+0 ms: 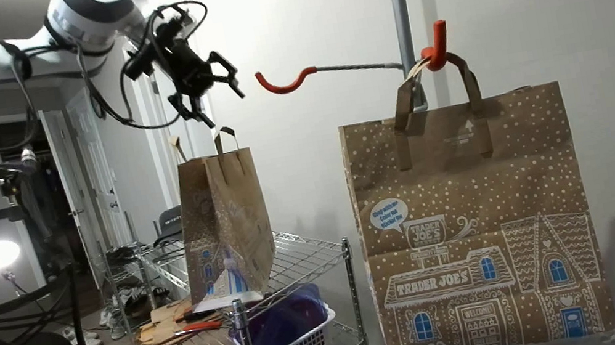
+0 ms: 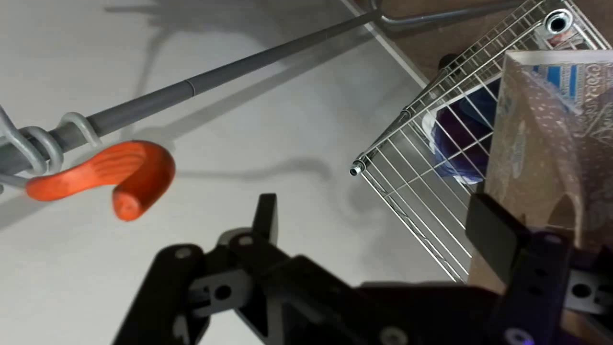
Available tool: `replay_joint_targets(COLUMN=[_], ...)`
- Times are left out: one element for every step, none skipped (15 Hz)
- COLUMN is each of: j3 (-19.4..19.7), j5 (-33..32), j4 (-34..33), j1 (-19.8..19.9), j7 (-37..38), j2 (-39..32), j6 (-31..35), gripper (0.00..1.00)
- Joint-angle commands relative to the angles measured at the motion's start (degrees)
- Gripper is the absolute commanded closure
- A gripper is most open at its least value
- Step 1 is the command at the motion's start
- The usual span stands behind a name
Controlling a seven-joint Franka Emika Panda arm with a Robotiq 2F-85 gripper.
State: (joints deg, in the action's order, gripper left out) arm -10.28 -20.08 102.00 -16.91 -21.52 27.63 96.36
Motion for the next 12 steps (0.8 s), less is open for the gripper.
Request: replay_joint_targets(j3=[-0.28, -0.45, -0.45, -0.52, -0.39, -0.32, -0.39, -0.12, 0.41, 0.80, 1.09, 1.01], j5=[-2.17, -2.34, -2.04, -2.06, -1.67, -1.64, -2.31, -2.13, -1.84, -1.72, -1.88, -2.69], j4=[11.45, 13.06, 14.53, 16.02, 17.36, 18.48, 19.64, 20.67, 21.88, 22.97, 24.00, 24.91], j1=[2.13, 2.38, 2.39, 2.50, 2.45, 2.44, 2.73, 2.75, 2.63, 2.53, 2.47, 2.70], j7=[4.10, 4.50, 4.60, 4.66, 4.83, 4.83, 4.84, 4.77, 4.20, 3.87, 3.55, 3.49], j2=[3.54, 3.62, 3.78, 4.06, 4.40, 4.75, 5.19, 5.70, 6.23, 6.66, 6.85, 6.67], j6=[10.09, 11.58, 12.83, 13.72, 14.39, 14.83, 14.75, 14.77, 15.29, 16.04, 17.21, 18.43], gripper=[0.00, 0.00, 0.00, 0.00, 0.00, 0.00, 0.00, 0.00, 0.00, 0.00, 0.00, 0.00])
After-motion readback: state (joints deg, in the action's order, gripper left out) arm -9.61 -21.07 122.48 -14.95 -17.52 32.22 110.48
